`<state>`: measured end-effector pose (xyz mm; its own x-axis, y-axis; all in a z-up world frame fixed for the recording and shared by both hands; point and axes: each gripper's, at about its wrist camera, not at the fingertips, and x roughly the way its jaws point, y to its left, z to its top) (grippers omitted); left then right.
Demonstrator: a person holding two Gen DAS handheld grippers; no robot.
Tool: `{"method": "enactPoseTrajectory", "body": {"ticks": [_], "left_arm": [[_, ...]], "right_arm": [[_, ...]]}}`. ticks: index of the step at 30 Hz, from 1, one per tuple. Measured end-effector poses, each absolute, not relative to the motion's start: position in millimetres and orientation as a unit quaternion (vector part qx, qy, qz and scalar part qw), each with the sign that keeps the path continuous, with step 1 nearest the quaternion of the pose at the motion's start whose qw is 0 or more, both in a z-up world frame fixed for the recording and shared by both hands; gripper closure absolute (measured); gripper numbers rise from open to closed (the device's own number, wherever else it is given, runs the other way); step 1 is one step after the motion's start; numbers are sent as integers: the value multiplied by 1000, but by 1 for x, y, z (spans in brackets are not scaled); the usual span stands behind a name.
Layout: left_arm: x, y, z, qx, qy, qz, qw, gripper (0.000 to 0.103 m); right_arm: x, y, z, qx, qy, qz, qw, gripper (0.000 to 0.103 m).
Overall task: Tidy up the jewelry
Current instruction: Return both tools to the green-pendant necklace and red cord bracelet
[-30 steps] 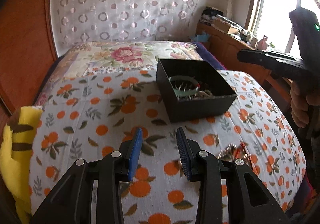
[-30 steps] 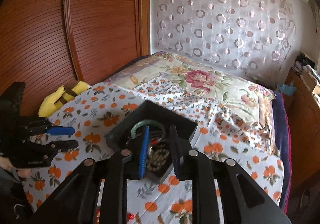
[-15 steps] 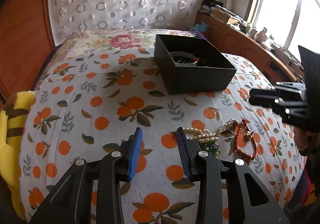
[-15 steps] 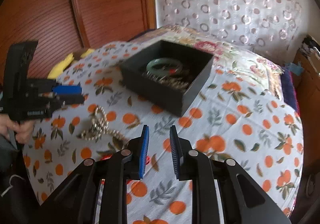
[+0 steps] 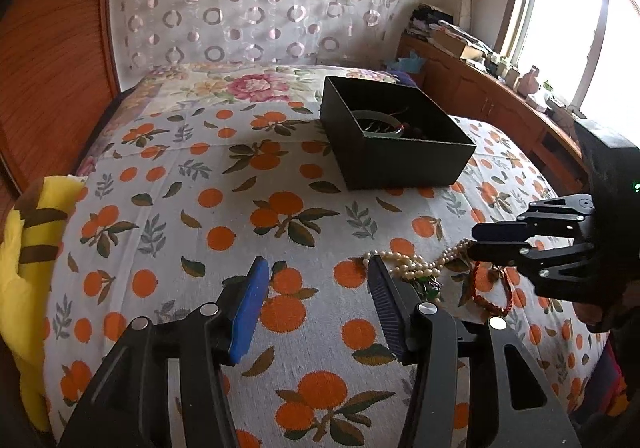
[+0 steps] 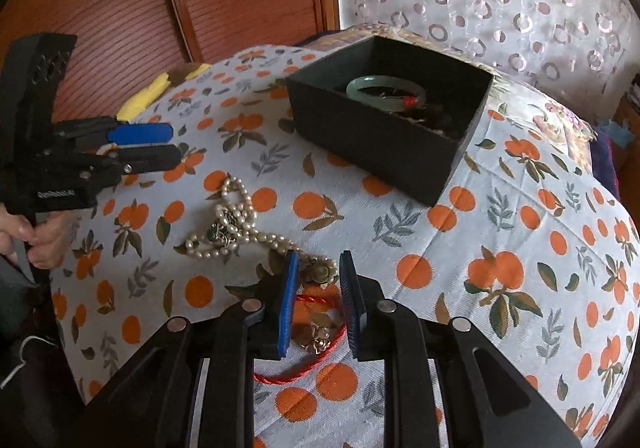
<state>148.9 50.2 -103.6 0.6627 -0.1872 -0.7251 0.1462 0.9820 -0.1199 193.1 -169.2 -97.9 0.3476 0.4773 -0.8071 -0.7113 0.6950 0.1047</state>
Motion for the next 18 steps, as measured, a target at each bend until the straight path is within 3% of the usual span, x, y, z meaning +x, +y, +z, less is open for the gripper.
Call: {"method": "enactPoseTrajectory", "body": {"ticks": [4, 8, 18], "left_arm": [[147, 49, -104, -28, 402, -92, 911, 54], [143, 46, -104, -27, 403, -94, 910, 54], [141, 28, -114, -22, 421, -119, 899, 54]], "right_arm": [[194, -166, -101, -146, 432, 365, 812, 82], [191, -164, -98, -162, 416, 357, 821, 93], [199, -195, -41, -113, 346, 329, 871, 93]]}}
